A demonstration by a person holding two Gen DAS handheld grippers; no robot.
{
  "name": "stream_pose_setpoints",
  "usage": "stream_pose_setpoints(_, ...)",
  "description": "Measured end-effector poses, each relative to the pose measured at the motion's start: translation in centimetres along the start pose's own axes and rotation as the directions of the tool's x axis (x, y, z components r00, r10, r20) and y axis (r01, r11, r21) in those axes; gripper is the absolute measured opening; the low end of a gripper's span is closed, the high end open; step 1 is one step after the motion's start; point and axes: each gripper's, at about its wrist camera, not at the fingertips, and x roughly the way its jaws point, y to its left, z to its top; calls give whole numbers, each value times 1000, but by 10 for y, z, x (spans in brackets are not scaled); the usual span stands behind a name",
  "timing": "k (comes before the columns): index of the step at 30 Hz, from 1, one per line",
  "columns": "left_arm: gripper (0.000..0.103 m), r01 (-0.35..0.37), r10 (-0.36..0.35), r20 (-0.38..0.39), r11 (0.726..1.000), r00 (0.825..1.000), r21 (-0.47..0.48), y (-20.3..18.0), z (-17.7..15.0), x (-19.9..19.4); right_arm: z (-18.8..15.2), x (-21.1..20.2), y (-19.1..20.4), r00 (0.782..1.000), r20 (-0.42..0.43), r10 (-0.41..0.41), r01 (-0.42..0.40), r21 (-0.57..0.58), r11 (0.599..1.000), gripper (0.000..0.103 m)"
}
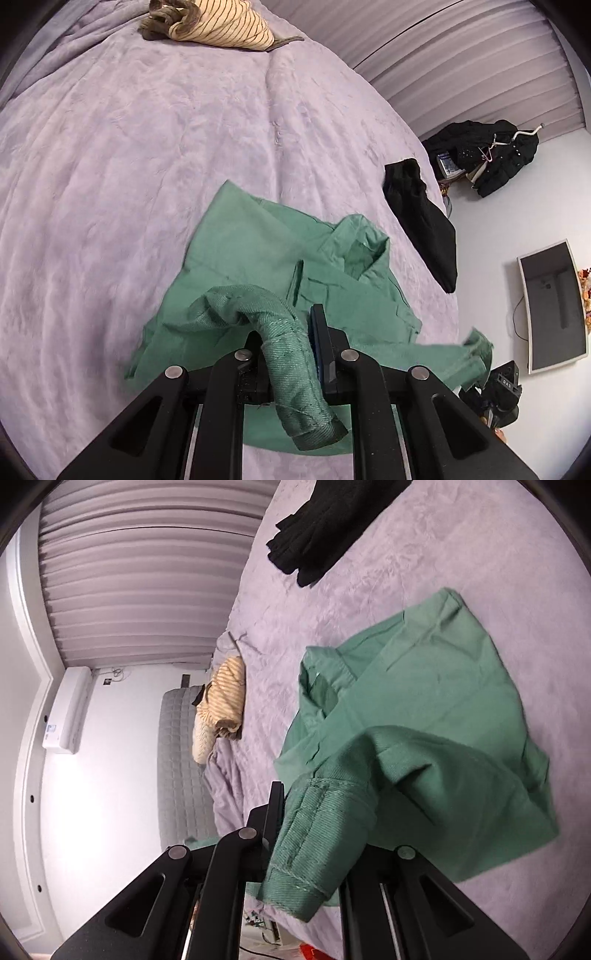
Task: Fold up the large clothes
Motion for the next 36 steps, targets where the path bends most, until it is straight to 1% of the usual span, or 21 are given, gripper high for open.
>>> stream_pose_setpoints(2,16,-17,17,-21,1000,1000,3,4,22,28,26,19,-11,999,7,-42,42,32,999,9)
stream_pose_setpoints(4,16,-73,74,-54,997,996,18,9,38,55,46,37,-22,996,16,-88,87,63,994,9)
stream_pose_setpoints(7,16,-138,144,-126,989,982,50,15,51,92,65,57,-36,990,20,-141,139,88,986,9)
stream_pose_setpoints(10,17,-181,195,-160,979,968,94,20,57,112,71,72,-45,983,26,-184,180,100,979,11)
stream_pose_setpoints(11,22,-190,204,-174,977,963,94,21,59,115,73,74,-46,982,30,-187,183,108,977,13)
stream_pose_setpoints(13,45,-225,241,-163,968,957,109,20,63,113,76,79,-47,976,22,-217,213,122,970,15)
stream_pose_setpoints(14,72,-234,250,-137,965,959,120,18,63,107,77,78,-47,973,14,-231,227,123,966,17)
stream_pose_setpoints(15,91,-256,269,-91,958,959,133,14,64,98,77,76,-44,970,14,-242,239,114,964,26)
stream_pose_setpoints(16,94,-270,279,-45,951,959,149,9,65,89,77,73,-41,968,24,-251,247,100,964,50)
stream_pose_setpoints(18,94,-281,287,-10,942,958,182,4,69,82,79,62,-30,960,65,-274,270,53,961,80)
stream_pose_setpoints(21,94,-334,340,14,915,940,229,1,72,89,83,51,-13,932,107,-347,352,-39,935,79)
stream_pose_setpoints(23,94,-361,372,3,900,928,245,0,70,101,85,54,-7,893,108,-437,447,-100,889,72)
stream_pose_setpoints(25,94,-372,390,-21,892,920,258,2,62,119,82,62,-7,870,94,-484,493,-160,855,42)
stream_pose_setpoints(26,91,-376,398,-31,887,917,270,3,56,127,80,69,-9,854,84,-513,519,-188,834,32)
stream_pose_setpoints(27,86,-396,423,-36,872,906,287,4,49,138,77,79,-12,830,74,-553,554,-218,803,17)
stream_pose_setpoints(29,86,-443,481,-46,837,875,323,10,35,161,71,96,-28,765,60,-642,633,-261,729,16)
stream_pose_setpoints(31,86,-488,538,-44,792,842,367,19,24,181,70,108,-54,714,51,-698,685,-252,683,10)
stream_pose_setpoints(32,87,-488,542,-39,784,840,382,23,21,186,71,108,-66,707,50,-705,695,-233,680,9)
stream_pose_setpoints(33,87,-482,533,-31,787,845,384,25,20,186,73,105,-76,723,57,-688,683,-208,700,3)
stream_pose_setpoints(34,87,-483,532,-28,788,846,383,26,21,185,74,101,-80,728,71,-682,680,-193,707,0)
stream_pose_setpoints(36,87,-510,558,-16,769,829,385,28,25,177,76,92,-83,725,84,-684,686,-173,706,0)
